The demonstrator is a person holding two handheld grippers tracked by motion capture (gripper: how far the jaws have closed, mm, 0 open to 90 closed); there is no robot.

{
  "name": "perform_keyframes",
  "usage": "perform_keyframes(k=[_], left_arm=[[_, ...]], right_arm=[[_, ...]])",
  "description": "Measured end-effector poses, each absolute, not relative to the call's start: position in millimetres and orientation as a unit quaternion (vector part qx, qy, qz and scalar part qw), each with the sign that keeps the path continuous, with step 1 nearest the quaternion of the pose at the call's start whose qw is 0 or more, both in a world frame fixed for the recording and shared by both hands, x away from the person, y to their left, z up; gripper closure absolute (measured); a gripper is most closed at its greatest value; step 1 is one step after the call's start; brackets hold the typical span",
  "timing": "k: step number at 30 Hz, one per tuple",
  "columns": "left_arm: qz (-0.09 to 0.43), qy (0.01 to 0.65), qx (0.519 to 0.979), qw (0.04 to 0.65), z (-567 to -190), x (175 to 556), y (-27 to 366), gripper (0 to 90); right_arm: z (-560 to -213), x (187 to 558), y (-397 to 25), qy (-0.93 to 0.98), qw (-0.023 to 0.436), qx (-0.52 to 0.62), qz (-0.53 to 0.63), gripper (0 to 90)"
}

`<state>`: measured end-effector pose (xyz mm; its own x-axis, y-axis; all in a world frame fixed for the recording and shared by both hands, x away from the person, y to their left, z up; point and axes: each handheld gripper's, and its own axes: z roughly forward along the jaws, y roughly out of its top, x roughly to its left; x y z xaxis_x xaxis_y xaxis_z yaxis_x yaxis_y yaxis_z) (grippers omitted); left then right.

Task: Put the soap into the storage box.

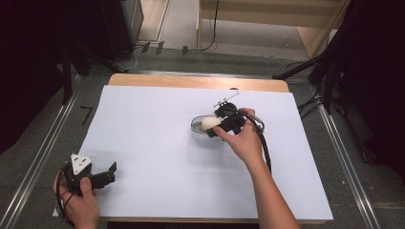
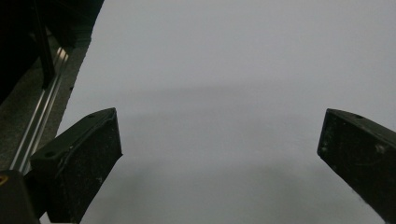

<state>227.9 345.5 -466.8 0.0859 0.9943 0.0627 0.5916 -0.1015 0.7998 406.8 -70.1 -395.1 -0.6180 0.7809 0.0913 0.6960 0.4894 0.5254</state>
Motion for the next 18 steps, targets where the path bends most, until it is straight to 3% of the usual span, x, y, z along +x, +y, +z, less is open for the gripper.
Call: perform_keyframes(k=[18], left_arm=[[0.325, 0.593, 0.669, 0.308, -466.9, 227.9, 344.7, 0.1]], right_arm=[[-402.6, 390.0, -110.6, 0.843, 0.088, 0.453, 0.276, 18.1]])
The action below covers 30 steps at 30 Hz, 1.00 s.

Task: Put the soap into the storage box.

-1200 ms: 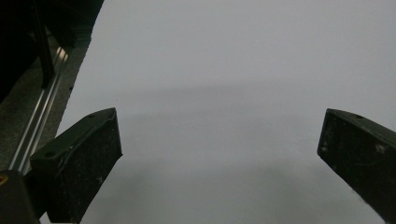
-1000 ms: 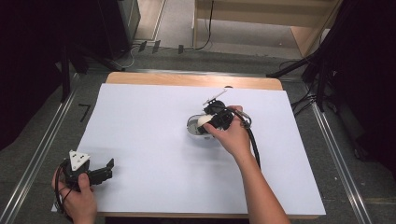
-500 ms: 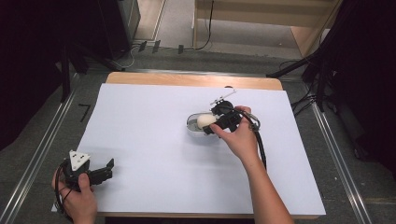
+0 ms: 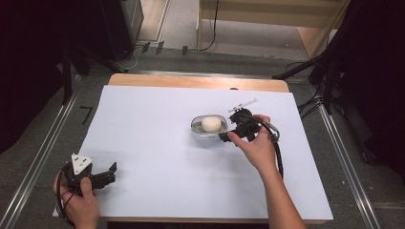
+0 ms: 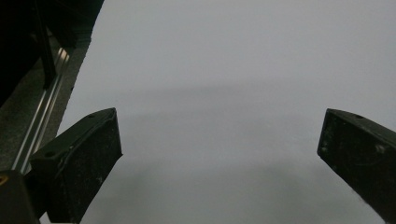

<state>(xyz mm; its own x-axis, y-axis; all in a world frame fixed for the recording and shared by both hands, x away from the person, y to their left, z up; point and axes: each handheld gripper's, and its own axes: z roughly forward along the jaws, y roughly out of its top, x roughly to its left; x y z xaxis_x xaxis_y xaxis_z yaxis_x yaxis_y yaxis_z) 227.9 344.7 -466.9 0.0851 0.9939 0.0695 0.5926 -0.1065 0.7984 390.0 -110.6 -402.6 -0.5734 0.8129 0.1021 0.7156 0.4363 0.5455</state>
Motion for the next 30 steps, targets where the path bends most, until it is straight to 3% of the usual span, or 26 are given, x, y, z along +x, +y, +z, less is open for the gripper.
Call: perform_keyframes(k=[30], left_arm=[[0.329, 0.590, 0.671, 0.305, -467.0, 227.8, 343.6, 0.1]], right_arm=[[-434.7, 350.9, -181.6, 0.816, 0.113, 0.475, 0.309, 17.6]])
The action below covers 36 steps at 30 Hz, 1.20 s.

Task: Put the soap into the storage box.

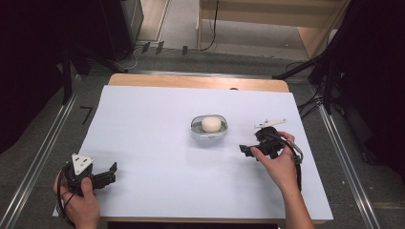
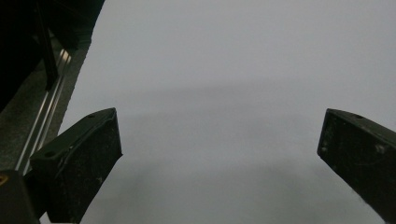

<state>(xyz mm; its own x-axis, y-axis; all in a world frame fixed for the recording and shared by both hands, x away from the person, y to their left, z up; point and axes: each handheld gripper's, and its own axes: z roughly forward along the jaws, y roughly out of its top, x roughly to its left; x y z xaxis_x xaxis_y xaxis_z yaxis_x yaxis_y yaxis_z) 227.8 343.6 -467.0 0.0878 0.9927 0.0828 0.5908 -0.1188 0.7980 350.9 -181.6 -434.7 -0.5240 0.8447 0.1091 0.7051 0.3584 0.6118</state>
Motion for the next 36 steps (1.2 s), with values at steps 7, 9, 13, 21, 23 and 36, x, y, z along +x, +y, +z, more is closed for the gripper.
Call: perform_keyframes(k=[7, 9, 13, 21, 23, 36], left_arm=[[0.332, 0.588, 0.673, 0.302, -466.9, 227.6, 343.1, 0.0], [0.331, 0.588, 0.674, 0.302, -466.9, 227.7, 343.2, 0.1], [0.332, 0.588, 0.672, 0.303, -467.1, 227.7, 342.7, 0.1], [0.334, 0.587, 0.673, 0.301, -467.2, 227.7, 341.9, 0.1], [0.334, 0.587, 0.673, 0.301, -467.2, 227.6, 341.8, 0.1], [0.335, 0.585, 0.675, 0.299, -467.2, 227.5, 341.4, 0.1]], right_arm=[[-445.0, 335.1, -200.9, 0.807, 0.120, 0.475, 0.328, 15.1], [-447.4, 331.5, -205.4, 0.803, 0.122, 0.478, 0.333, 13.7], [-452.5, 324.2, -216.0, 0.799, 0.124, 0.477, 0.345, 13.3], [-460.5, 311.1, -243.2, 0.781, 0.130, 0.483, 0.375, 12.9], [-461.3, 309.5, -246.2, 0.781, 0.131, 0.482, 0.376, 12.9], [-473.9, 284.9, -291.0, 0.750, 0.141, 0.509, 0.398, 12.2]])
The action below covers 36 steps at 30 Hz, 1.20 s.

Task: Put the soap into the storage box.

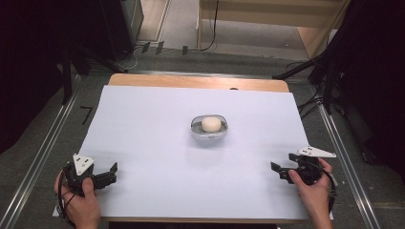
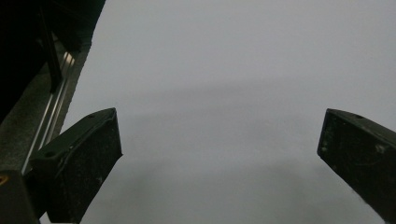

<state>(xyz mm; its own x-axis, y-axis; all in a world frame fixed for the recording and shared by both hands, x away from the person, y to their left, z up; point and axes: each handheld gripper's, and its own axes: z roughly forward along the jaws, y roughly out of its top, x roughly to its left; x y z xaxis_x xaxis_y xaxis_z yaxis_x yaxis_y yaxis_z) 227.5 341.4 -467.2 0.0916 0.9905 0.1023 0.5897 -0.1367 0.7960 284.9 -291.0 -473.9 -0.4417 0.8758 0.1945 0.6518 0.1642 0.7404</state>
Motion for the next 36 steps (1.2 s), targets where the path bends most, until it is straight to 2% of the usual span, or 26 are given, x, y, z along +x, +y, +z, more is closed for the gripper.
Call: perform_keyframes(k=[24, 31, 36], left_arm=[[0.338, 0.584, 0.676, 0.297, -467.3, 227.5, 340.7, 0.1], [0.336, 0.584, 0.675, 0.299, -467.4, 227.5, 341.2, 0.1], [0.334, 0.588, 0.672, 0.303, -467.3, 227.6, 342.4, 0.1]], right_arm=[[-484.9, 235.5, -358.5, 0.705, 0.152, 0.549, 0.423, 12.6], [-486.3, 228.0, -361.8, 0.696, 0.160, 0.543, 0.443, 12.9], [-491.7, 225.5, -359.1, 0.686, 0.182, 0.544, 0.447, 13.0]])
